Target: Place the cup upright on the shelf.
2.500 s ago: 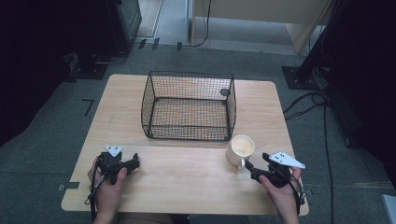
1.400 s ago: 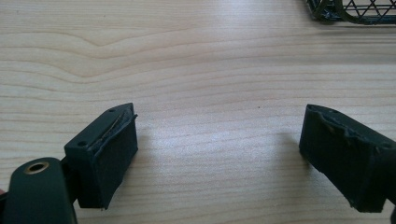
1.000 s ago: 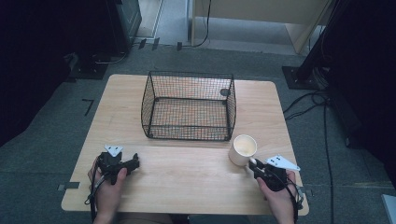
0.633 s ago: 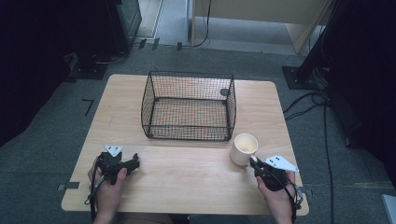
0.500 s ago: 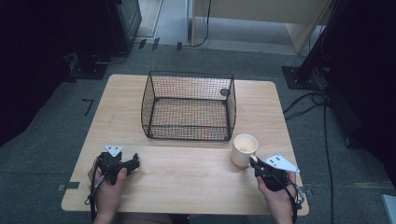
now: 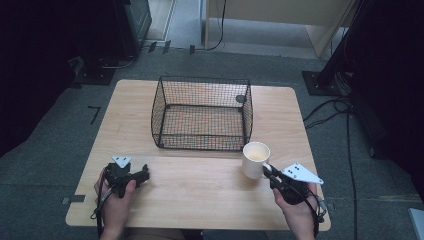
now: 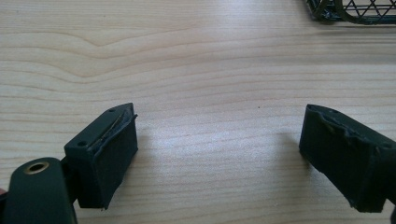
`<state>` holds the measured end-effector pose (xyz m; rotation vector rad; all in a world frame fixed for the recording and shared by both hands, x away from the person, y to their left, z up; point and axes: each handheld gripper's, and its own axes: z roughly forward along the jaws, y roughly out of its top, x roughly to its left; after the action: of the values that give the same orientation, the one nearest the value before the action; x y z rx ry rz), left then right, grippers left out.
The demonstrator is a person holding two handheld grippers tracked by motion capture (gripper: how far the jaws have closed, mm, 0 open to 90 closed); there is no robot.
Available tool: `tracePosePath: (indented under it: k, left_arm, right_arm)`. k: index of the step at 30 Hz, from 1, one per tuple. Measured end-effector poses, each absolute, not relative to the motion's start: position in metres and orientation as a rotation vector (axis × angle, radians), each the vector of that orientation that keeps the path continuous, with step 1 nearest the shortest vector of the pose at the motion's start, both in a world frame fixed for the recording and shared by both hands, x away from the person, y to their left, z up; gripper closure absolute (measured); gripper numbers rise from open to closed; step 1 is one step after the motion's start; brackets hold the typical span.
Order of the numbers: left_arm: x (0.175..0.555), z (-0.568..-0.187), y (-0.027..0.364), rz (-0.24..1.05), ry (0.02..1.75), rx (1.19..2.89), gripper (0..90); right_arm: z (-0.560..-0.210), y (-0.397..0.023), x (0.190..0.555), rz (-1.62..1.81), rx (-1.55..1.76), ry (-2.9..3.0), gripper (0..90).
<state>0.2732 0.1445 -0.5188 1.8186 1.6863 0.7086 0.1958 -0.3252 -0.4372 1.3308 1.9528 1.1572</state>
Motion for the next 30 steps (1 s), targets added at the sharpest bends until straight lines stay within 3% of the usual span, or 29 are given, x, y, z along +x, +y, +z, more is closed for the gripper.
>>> tracePosePath:
  k: [12,30]
  left_arm:
    - [0.273,-0.519,0.144,0.709,1.687,1.815,11.8]
    - [0.273,-0.519,0.144,0.708,1.687,1.815,11.7]
  right_arm:
    - [-0.401,-0.305,0.197,1.225,1.224,1.997,80.6]
    - [-0.367,-0.272,0.228,1.329,1.137,2.015,80.6]
